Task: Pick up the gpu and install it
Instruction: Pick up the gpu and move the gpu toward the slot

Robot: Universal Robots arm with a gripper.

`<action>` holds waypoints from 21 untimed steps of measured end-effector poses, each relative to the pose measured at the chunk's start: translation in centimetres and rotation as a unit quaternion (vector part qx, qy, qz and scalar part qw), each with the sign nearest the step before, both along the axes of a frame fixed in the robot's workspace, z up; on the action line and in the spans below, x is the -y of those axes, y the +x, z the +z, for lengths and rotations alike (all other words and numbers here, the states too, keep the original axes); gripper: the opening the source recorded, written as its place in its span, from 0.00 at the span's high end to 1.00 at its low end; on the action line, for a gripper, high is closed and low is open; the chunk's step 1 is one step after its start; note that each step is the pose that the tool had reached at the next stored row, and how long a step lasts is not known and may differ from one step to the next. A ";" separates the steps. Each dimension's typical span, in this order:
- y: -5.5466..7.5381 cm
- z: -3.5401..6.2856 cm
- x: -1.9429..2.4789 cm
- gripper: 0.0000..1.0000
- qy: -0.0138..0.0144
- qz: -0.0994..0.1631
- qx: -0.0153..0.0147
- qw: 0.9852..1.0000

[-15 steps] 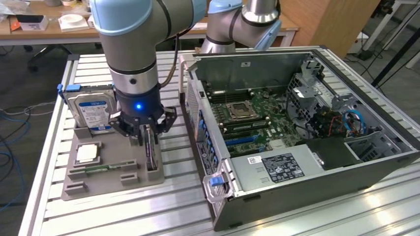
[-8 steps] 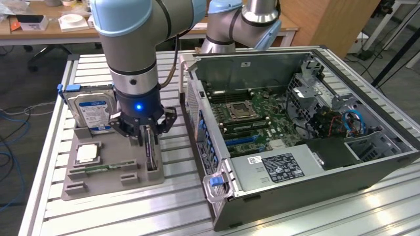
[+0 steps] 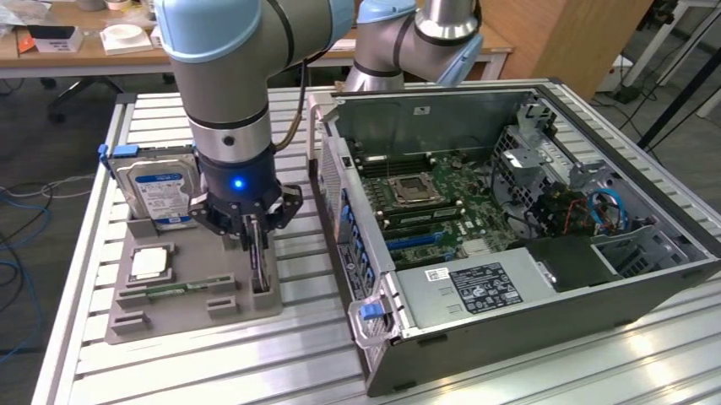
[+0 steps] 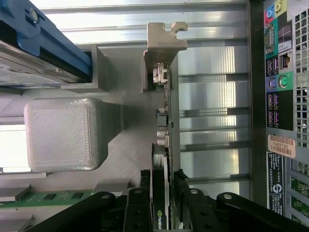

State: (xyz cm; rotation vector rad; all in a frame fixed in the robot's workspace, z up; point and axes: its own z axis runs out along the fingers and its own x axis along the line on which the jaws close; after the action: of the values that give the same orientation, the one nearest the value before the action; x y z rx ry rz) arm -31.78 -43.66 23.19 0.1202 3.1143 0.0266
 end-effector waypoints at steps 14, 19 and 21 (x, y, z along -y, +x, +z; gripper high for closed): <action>0.0 0.00 0.00 0.74 0.000 0.000 0.000 1.000; 0.0 0.00 0.00 0.74 0.000 0.000 0.000 1.000; 0.0 0.00 0.00 0.74 0.000 0.000 0.000 1.000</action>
State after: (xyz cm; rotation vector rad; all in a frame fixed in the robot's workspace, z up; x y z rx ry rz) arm -31.76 -43.66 23.19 0.1202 3.1145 0.0266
